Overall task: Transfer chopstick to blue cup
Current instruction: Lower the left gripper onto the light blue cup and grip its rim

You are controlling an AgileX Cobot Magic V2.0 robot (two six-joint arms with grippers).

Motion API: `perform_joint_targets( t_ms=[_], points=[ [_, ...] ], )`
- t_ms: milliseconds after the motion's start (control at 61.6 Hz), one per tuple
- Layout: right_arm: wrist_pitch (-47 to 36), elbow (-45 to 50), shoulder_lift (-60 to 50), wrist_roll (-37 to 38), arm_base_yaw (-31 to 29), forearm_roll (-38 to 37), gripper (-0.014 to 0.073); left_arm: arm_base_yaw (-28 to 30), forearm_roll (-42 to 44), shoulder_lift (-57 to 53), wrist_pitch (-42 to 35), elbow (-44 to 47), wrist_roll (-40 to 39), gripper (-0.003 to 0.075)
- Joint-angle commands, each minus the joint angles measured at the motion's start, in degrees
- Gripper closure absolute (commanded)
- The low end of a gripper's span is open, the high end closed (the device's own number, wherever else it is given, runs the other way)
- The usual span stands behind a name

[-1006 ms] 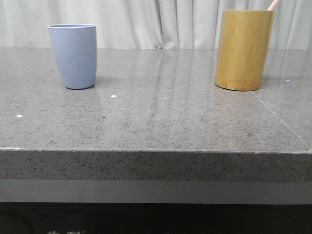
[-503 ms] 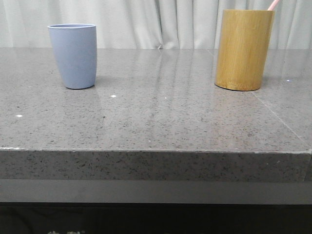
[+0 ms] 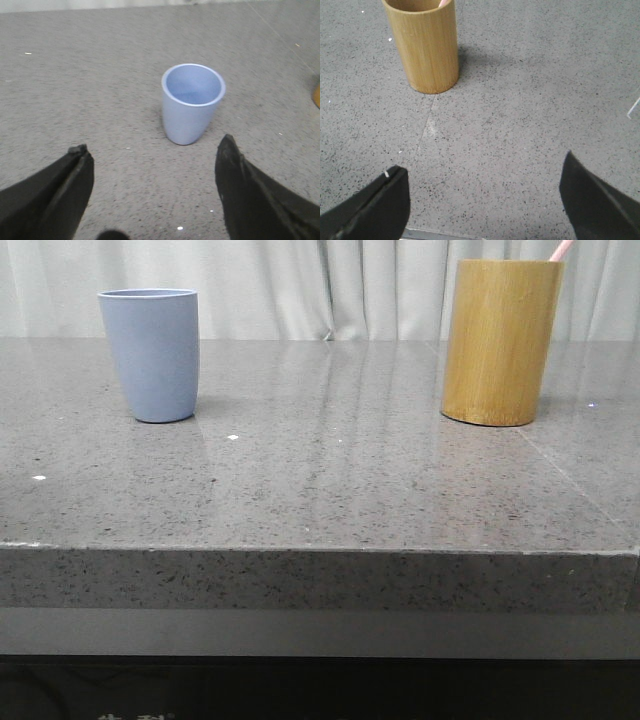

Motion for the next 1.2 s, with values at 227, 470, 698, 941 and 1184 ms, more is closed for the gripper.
perform_joint_targets(
  t_ms=[227,470,698,941,1184],
  points=[
    [-3.64,-1.60,0.52,-0.63,0.08,0.21,-0.0029,-2.21,-0.10,17.91,8.92,-19.51,0.18,0.0206],
    [-3.76,-1.60,0.52,-0.63,0.08,0.21,-0.0029,-2.21,0.04,32.01,18.76,-34.16,-0.02,0.0207],
    [-3.76,-1.60,0.52,-0.63,0.08,0.21,-0.0029,-2.21,3.28,42.44,25.55,-45.05,-3.07,0.0207],
    [-3.65,-1.60,0.52,-0.63,0.08,0.21,-0.0029,-2.21,4.13,49.66,27.74,-51.73,-4.90,0.0207],
    [-3.59,-1.60,0.52,-0.63,0.08,0.21,-0.0029,-2.21,4.13,53.02,27.75,-53.29,-5.18,0.0338]
  ],
)
